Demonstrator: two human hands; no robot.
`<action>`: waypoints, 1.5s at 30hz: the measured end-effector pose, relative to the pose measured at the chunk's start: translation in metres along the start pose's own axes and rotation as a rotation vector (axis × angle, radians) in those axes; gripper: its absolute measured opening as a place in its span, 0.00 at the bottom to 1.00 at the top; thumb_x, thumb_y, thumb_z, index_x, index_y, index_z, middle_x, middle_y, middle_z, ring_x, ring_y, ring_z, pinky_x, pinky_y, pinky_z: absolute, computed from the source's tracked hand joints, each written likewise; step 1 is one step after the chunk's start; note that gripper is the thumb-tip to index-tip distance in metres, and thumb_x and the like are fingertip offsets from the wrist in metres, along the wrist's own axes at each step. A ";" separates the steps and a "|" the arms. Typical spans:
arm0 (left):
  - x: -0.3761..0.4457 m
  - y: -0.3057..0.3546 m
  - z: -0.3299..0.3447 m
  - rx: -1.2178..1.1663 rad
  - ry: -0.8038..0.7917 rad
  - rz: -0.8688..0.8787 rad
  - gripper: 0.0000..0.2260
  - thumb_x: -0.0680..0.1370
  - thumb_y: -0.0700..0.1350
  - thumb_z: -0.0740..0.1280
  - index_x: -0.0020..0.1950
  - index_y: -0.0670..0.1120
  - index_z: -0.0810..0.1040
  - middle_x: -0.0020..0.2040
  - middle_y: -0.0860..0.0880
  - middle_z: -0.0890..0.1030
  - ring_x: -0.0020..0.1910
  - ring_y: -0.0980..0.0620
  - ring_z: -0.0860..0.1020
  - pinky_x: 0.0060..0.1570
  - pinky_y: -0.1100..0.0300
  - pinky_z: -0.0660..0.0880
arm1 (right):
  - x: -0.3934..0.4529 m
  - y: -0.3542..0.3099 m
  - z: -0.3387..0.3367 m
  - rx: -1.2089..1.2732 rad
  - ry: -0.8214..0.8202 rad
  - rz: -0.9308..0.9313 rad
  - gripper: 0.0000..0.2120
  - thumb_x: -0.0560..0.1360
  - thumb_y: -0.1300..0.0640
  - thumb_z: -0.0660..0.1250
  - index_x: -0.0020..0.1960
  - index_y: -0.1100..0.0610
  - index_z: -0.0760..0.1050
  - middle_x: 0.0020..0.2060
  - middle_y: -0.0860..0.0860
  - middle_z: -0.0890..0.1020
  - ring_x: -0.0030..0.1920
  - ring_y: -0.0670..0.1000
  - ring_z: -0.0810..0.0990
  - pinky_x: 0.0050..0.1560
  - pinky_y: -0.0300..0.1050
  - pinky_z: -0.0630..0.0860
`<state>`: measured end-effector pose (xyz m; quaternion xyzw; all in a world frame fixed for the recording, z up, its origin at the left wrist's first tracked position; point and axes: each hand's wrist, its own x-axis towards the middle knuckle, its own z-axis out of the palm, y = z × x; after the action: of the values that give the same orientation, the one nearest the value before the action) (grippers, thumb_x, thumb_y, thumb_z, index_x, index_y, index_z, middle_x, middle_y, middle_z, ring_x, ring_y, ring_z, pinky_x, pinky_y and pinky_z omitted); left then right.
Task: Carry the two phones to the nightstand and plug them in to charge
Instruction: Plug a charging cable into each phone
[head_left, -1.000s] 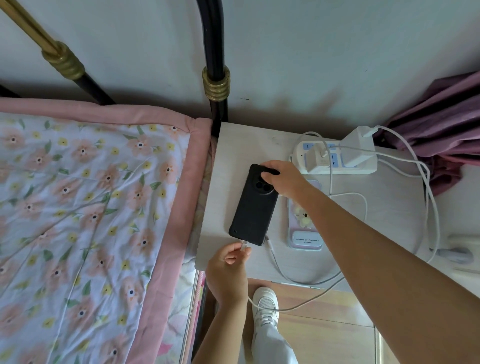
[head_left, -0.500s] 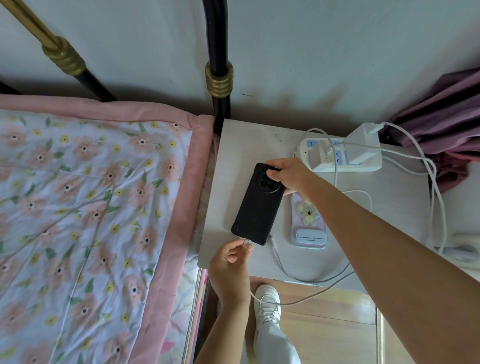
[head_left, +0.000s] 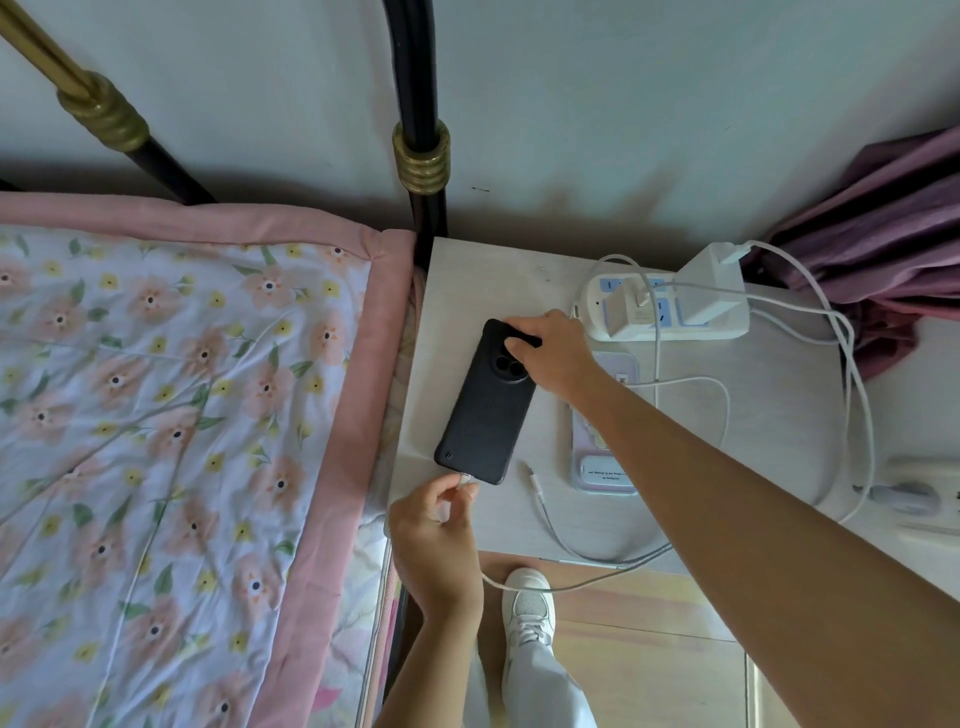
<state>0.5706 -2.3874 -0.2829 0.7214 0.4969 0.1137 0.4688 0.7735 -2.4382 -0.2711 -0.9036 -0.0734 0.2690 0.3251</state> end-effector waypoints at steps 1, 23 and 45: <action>0.003 0.000 0.000 0.037 0.009 0.022 0.06 0.69 0.42 0.74 0.40 0.53 0.82 0.40 0.56 0.79 0.43 0.53 0.77 0.35 0.70 0.67 | 0.000 0.000 0.000 -0.016 0.020 0.001 0.15 0.78 0.57 0.64 0.64 0.53 0.76 0.50 0.53 0.75 0.56 0.53 0.74 0.56 0.44 0.73; -0.010 0.011 0.000 0.199 -0.076 0.169 0.10 0.71 0.51 0.72 0.46 0.50 0.75 0.44 0.54 0.77 0.42 0.52 0.76 0.31 0.69 0.64 | -0.053 0.036 -0.022 -0.035 -0.062 -0.168 0.22 0.80 0.52 0.60 0.73 0.50 0.63 0.73 0.48 0.67 0.73 0.48 0.63 0.73 0.48 0.62; -0.061 0.020 0.041 0.365 -0.579 0.237 0.08 0.76 0.47 0.67 0.55 0.52 0.79 0.44 0.53 0.85 0.43 0.55 0.82 0.45 0.59 0.78 | -0.092 0.080 -0.041 -0.365 0.108 0.087 0.26 0.75 0.46 0.65 0.68 0.57 0.65 0.66 0.54 0.72 0.65 0.56 0.71 0.58 0.48 0.72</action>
<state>0.5798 -2.4622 -0.2708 0.8480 0.2687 -0.1325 0.4372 0.7142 -2.5511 -0.2548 -0.9630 -0.0644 0.2163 0.1472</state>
